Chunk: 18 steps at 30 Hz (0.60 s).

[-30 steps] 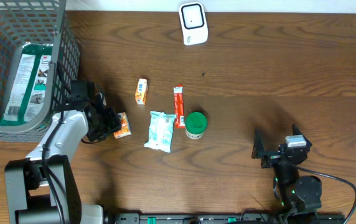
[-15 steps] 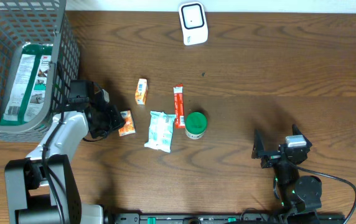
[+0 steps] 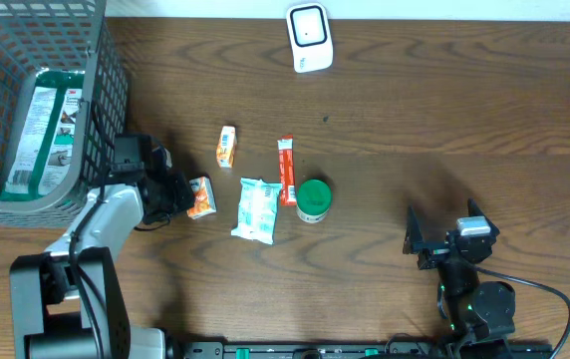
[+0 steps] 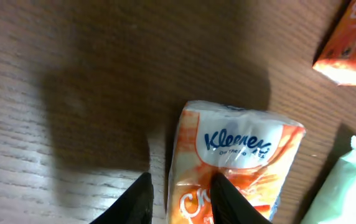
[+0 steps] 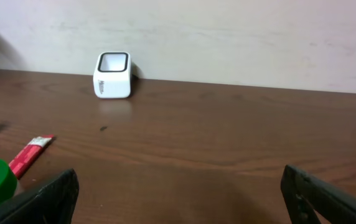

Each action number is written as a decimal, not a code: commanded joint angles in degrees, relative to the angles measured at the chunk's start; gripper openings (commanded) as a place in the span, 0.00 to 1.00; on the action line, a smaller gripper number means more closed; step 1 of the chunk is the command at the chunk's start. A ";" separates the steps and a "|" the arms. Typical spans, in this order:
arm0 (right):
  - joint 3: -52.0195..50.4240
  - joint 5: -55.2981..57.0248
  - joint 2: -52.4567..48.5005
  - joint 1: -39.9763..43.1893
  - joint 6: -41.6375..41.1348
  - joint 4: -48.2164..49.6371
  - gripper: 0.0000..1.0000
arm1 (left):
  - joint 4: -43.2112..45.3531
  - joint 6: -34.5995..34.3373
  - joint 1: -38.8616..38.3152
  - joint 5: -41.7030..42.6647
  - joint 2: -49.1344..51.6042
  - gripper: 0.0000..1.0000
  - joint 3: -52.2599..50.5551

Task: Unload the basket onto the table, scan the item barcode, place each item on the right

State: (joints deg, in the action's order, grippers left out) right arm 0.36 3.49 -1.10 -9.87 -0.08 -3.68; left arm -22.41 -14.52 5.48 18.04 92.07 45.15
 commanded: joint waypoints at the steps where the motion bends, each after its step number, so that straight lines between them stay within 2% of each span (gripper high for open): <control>1: -0.04 0.55 0.09 0.24 -0.96 -0.22 0.99 | 1.62 0.94 0.31 -0.57 0.42 0.31 -3.74; 5: -0.04 0.55 0.09 0.24 -0.96 -0.24 0.99 | 2.99 0.94 0.31 4.68 0.28 0.08 -3.56; 10: -0.04 0.55 0.09 0.24 -0.96 -0.24 0.99 | 3.23 0.50 0.31 7.04 -1.70 0.07 -2.49; 15: -0.04 0.52 0.09 0.24 -0.96 -0.24 0.99 | -0.22 0.26 0.28 6.58 -8.41 0.07 -0.17; 18: -0.04 0.55 0.09 0.24 -0.96 -0.24 0.99 | -3.72 -0.76 -1.22 0.07 -14.84 0.07 0.76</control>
State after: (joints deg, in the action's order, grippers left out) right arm 0.36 3.49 -1.10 -9.87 -0.08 -3.70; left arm -24.14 -14.44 5.45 23.55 83.94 43.46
